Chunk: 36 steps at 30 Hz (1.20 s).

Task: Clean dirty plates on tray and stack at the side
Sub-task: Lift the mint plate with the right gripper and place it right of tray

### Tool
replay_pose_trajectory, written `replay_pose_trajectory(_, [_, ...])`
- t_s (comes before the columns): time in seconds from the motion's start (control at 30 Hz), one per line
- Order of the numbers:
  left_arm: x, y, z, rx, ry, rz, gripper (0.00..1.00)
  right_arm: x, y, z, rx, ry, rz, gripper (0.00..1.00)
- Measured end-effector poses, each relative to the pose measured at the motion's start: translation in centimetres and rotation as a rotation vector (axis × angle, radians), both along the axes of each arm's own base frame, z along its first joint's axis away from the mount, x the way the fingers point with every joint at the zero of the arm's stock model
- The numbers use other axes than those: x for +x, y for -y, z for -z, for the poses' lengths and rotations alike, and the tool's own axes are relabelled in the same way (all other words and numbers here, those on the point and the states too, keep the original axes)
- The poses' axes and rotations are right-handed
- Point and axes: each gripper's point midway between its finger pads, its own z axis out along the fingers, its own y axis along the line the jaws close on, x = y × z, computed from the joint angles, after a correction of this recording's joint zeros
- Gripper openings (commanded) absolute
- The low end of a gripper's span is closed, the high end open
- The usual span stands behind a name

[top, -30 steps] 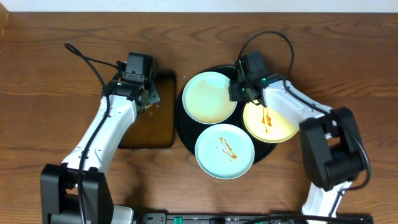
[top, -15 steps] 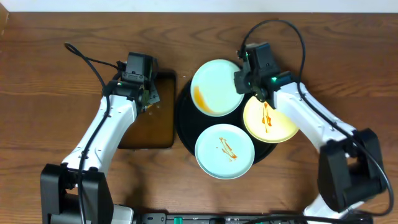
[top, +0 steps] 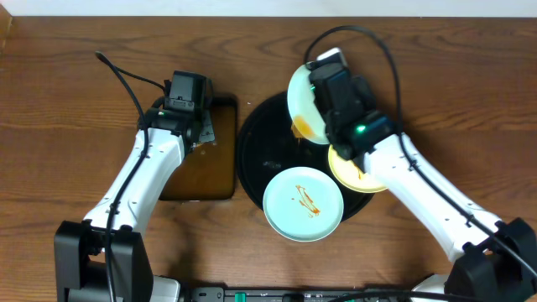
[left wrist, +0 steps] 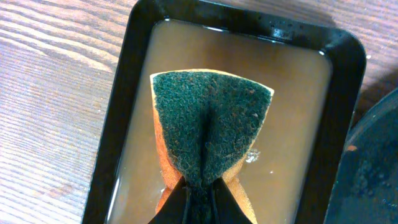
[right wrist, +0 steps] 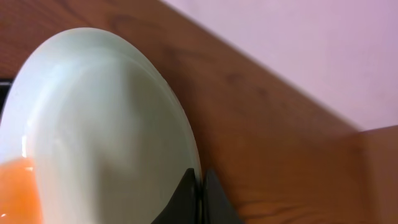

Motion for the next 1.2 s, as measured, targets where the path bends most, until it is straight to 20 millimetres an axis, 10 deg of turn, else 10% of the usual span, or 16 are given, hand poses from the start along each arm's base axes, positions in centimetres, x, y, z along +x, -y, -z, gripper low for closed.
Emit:
replay_pose_trajectory(0.23, [-0.2, -1.0, 0.7, 0.012, -0.022, -0.005, 0.08, -1.3, -2.9, -2.3, -0.146, 0.100, -0.038, 0.01])
replay_pose_trajectory(0.57, [-0.2, -1.0, 0.9, 0.014, -0.030, -0.003, 0.07, -1.0, -0.5, -2.7, -0.152, 0.124, 0.068, 0.01])
replay_pose_trajectory(0.93, [-0.2, -1.0, 0.9, 0.014, -0.030, -0.003, 0.08, -0.3, 19.5, 3.1, 0.331, -0.022, 0.706, 0.01])
replay_pose_trajectory(1.2, [-0.2, -1.0, 0.9, 0.014, -0.031, -0.003, 0.08, -5.7, 32.5, 5.8, 0.629, -0.042, 1.154, 0.01])
